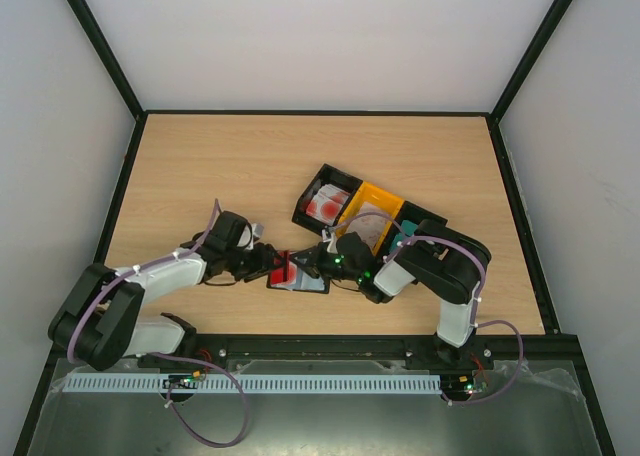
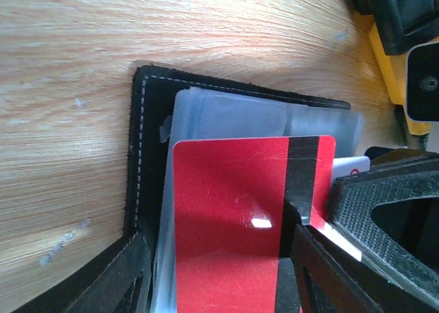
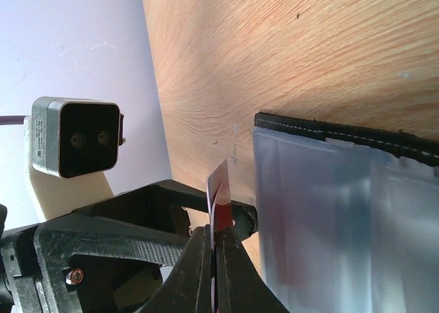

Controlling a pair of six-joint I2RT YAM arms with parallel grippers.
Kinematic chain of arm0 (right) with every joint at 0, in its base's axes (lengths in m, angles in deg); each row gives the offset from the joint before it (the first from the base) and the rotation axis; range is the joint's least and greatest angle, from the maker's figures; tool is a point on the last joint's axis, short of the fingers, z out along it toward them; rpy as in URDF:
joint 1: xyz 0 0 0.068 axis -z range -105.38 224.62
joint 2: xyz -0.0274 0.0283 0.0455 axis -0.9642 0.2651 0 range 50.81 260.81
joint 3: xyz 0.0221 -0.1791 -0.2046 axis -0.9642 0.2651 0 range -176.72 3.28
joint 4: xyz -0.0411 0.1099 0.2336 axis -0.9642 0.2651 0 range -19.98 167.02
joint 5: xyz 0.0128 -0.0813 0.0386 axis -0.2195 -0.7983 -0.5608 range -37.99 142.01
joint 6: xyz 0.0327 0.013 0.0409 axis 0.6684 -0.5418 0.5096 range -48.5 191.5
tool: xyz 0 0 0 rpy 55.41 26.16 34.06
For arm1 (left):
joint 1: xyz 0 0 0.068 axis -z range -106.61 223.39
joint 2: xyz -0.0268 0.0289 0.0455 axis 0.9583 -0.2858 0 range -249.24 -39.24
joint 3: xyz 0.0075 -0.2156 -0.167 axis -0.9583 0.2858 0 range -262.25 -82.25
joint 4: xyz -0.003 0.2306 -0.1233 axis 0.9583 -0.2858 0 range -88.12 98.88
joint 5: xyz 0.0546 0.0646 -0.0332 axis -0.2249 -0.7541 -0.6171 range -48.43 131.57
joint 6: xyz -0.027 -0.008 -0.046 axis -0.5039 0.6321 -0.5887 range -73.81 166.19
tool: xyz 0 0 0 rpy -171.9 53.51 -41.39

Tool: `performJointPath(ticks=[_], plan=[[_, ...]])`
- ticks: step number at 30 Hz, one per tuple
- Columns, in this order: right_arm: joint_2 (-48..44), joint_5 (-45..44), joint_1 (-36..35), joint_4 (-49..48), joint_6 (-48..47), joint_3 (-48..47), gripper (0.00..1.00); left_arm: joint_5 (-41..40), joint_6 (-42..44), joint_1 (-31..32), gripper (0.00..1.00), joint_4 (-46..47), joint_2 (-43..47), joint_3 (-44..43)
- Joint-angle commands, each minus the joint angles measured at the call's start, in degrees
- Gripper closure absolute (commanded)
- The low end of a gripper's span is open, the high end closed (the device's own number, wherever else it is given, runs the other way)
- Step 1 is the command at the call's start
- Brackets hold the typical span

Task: Put the credit cards into the card holder
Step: Pick up the credit card from the center of the board.

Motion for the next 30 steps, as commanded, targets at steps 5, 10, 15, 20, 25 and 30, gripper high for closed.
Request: performJointPath(ticks=[5,10,15,20,25,30], plan=[[-0.9,0.3,0.3,-11.2,2.5,0.4,0.98,5.1,-3.1,-0.2,0.42,1.2,2.0,1.4],[-0.9,0.2,0.6,-13.3,3.7,1.3,0.98,6.0,-3.9,-0.9,0.42,1.4,2.7,1.4],[-1.7,0.5,0.9,-15.5,4.7,2.1,0.98,6.7,-4.6,-1.7,0.45,1.6,3.1,1.6],[-3.0,0.5,1.4,-16.4,5.4,2.7,0.98,8.0,-6.2,-2.5,0.53,2.6,5.1,1.6],[-4.5,0.5,2.1,-16.4,5.4,3.2,0.98,8.8,-6.0,-3.5,0.73,3.0,5.8,1.5],[-5.4,0.3,3.1,-16.5,5.0,4.6,0.98,9.9,-5.0,-5.1,0.85,2.7,5.6,1.7]])
